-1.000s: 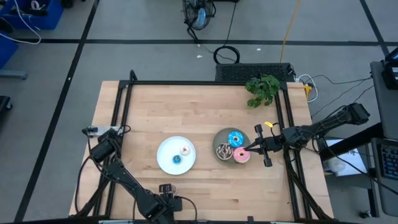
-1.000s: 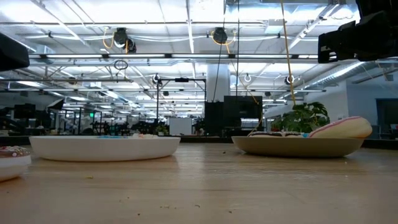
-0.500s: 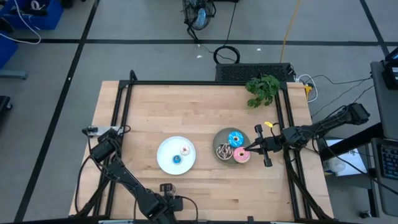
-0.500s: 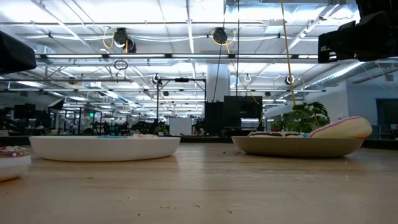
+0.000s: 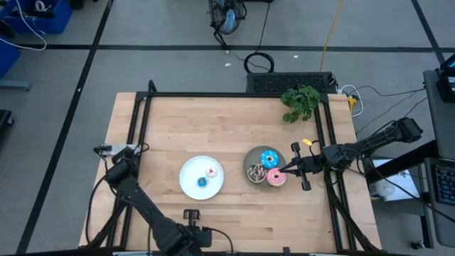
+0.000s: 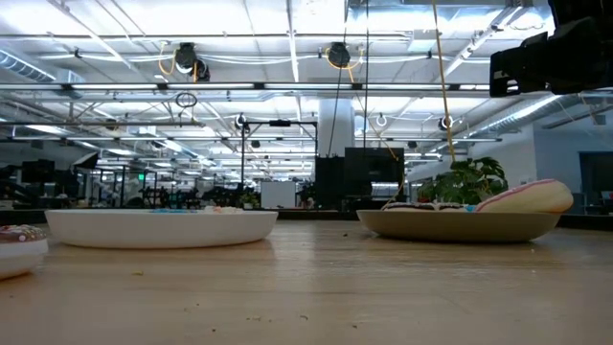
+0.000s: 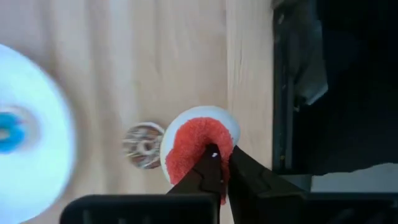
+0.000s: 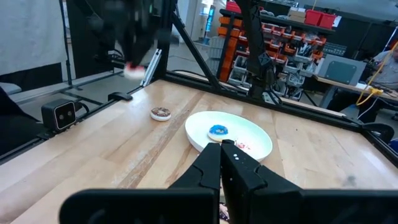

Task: Pick & Place donuts
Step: Put the small orange donut on the white plate

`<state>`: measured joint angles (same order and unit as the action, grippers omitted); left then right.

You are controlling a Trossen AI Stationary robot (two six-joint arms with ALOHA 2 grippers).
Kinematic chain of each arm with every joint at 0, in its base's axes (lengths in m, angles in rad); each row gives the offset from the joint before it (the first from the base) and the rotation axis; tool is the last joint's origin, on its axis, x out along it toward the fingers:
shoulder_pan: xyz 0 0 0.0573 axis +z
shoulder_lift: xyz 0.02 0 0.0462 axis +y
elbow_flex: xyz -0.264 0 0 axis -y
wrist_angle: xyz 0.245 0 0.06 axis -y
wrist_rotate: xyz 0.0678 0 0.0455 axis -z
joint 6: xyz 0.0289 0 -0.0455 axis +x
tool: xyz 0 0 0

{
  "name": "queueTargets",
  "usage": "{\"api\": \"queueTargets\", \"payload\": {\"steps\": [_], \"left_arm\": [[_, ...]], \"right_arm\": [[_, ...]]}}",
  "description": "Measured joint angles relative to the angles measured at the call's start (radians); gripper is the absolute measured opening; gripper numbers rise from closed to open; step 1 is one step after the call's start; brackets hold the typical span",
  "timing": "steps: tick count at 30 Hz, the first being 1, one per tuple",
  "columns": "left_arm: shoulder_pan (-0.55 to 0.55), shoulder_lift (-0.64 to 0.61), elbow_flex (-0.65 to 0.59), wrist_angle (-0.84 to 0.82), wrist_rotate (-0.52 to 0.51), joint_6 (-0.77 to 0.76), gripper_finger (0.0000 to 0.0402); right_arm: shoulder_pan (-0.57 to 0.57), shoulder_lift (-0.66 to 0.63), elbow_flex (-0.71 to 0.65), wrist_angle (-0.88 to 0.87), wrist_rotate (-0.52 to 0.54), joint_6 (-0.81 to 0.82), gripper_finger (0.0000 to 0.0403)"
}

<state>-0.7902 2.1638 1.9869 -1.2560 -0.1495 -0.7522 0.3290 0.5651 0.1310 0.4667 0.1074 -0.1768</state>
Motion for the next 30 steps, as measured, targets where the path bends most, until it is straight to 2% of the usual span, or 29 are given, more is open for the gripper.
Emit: {"api": "queueTargets", "payload": {"steps": [5,7,10,13,17,22,27,30], "left_arm": [[0.0,-0.004,0.251,-0.26,-0.072,-0.001,0.0014],[0.0,-0.005,0.329,-0.316,-0.105,0.012,0.0008],[0.002,-0.039,0.367,-0.3,-0.135,0.096,0.0009],[0.019,-0.094,0.362,-0.315,-0.185,0.09,0.0018],[0.046,-0.163,0.326,-0.312,-0.259,0.143,0.0008],[0.117,-0.281,0.223,-0.316,-0.293,0.175,0.0014],[0.239,-0.393,0.043,-0.314,-0.336,0.174,0.0007],[0.333,-0.439,-0.109,-0.316,-0.322,0.148,0.0012]], "right_arm": [[0.0,0.0,0.0,0.0,0.0,0.0,0.0],[0.0,0.0,0.0,0.0,0.0,0.0,0.0],[0.0,0.0,0.0,0.0,0.0,0.0,0.0],[0.0,0.0,0.0,0.001,0.0,0.0,0.0],[0.0,0.0,0.0,0.01,-0.001,0.0,0.0],[0.0,0.0,0.0,0.016,-0.003,0.0,0.0],[0.0,0.0,0.0,0.016,-0.003,0.0,0.0],[0.0,0.0,0.0,0.016,-0.003,-0.004,0.0]]}}
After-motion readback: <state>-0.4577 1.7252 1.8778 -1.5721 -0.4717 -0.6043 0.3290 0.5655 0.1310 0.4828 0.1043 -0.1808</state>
